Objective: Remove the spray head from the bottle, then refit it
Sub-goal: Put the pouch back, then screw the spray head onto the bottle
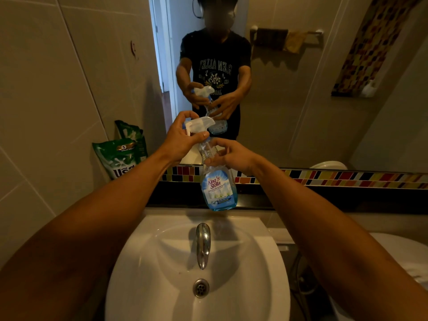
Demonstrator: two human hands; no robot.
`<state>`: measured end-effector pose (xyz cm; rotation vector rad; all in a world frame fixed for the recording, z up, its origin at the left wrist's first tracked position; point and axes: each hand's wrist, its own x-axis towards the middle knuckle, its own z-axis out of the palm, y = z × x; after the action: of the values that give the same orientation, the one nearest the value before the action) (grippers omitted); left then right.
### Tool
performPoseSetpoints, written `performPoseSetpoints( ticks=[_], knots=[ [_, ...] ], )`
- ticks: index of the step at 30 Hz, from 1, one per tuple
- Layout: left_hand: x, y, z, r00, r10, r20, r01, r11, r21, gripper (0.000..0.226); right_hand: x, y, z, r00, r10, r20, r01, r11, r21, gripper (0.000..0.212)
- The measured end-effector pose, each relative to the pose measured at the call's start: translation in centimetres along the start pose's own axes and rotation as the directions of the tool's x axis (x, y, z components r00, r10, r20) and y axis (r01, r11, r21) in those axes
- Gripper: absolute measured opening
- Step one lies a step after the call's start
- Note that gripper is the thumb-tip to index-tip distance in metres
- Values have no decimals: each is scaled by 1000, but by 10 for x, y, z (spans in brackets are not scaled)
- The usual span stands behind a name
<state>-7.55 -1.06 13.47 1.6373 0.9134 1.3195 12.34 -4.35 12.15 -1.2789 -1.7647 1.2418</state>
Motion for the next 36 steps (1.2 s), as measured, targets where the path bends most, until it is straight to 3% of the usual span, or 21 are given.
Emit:
performPoseSetpoints(
  ticks=[10, 26, 29, 33, 36],
  knots=[
    [2, 1, 3, 1000, 7, -3, -7, 997, 74, 57, 3, 0, 2, 999, 11, -36, -11, 1000, 14, 54],
    [3, -2, 6, 996, -14, 85, 8, 998, 65, 56, -7, 11, -5, 999, 42, 15, -43, 998, 46, 41],
    [0, -4, 13, 995, 12, 100, -18, 998, 58, 68, -5, 15, -4, 998, 62, -27, -60, 997, 55, 41],
    [-10, -13, 22, 994, -35, 105, 32, 999, 31, 108, -8, 26, -5, 996, 58, -69, -57, 998, 14, 43],
    [-22, -26, 25, 987, -150, 63, 149, 988, 30, 107, -10, 41, -8, 989, 74, -129, -74, 997, 7, 45]
  ],
)
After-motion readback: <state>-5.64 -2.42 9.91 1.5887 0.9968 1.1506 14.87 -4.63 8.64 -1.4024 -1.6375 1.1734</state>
